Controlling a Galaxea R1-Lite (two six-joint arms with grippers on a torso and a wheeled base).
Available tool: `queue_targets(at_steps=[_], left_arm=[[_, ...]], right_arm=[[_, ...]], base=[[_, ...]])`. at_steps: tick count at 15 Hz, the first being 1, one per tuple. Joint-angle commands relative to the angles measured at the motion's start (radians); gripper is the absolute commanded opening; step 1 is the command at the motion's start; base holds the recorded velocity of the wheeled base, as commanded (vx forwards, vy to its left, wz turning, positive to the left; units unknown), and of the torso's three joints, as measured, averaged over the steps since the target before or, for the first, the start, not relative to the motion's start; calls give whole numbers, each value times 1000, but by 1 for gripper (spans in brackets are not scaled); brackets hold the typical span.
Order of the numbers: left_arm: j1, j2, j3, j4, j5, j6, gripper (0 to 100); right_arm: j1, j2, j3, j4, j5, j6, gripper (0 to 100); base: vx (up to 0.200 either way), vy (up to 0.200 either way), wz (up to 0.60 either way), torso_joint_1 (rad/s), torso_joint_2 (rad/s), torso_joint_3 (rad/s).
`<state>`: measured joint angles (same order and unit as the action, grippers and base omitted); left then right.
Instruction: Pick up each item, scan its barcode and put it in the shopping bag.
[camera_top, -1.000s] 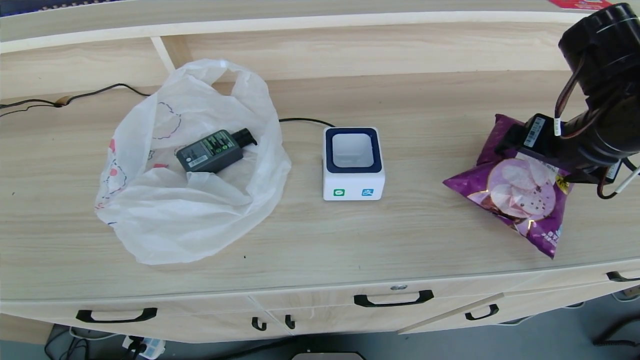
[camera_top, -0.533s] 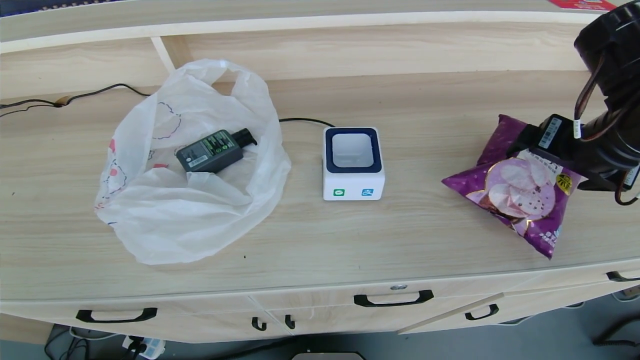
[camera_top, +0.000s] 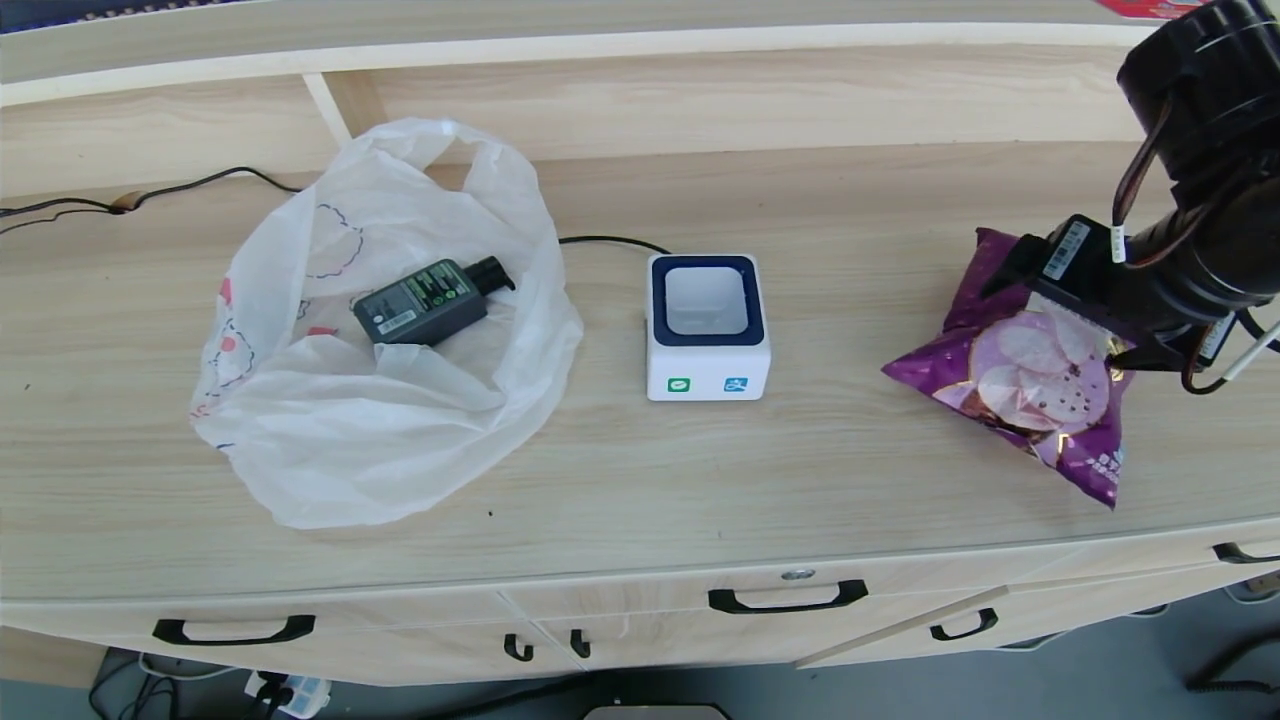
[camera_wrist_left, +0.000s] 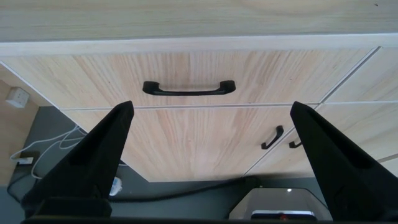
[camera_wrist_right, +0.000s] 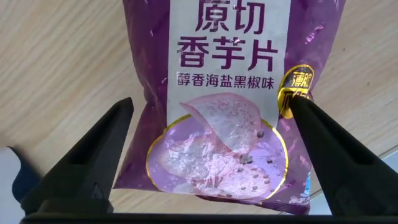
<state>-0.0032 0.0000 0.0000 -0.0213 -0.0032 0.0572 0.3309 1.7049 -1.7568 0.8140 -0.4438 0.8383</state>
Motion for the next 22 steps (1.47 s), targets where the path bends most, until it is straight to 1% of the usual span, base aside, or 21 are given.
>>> queue_targets(at_steps=[1,3,5,8,10,13,15,20,22], left_arm=[[0,0,0,0,0,1,100],[0,0,0,0,0,0,100],[0,0,0,0,0,1,100],[0,0,0,0,0,1,100],[0,0,0,0,0,1,100],[0,0,0,0,0,6,100],[0,0,0,0,0,24,100],[0,0,0,0,0,24,100],[0,0,0,0,0,24,100]], right_arm=[[-6,38,-9,2,2,-1,100],[-19,42,-3,1,34,-1,100],[-35,48,-7,1,33,-11,100],[-79,47,-58,2,34,-62,100],[-108,48,-26,2,36,-61,100],[-108,48,-3,-4,36,-53,100],[-107,52,-1,-10,36,-58,100],[-93,67,2,-75,30,-44,100],[-93,71,7,-75,28,-24,100]], base=[[0,0,0,0,0,0],[0,0,0,0,0,0],[0,0,0,0,0,0],[0,0,0,0,0,0],[0,0,0,0,0,0],[0,0,0,0,0,0],[0,0,0,0,0,0],[0,0,0,0,0,0],[0,0,0,0,0,0]])
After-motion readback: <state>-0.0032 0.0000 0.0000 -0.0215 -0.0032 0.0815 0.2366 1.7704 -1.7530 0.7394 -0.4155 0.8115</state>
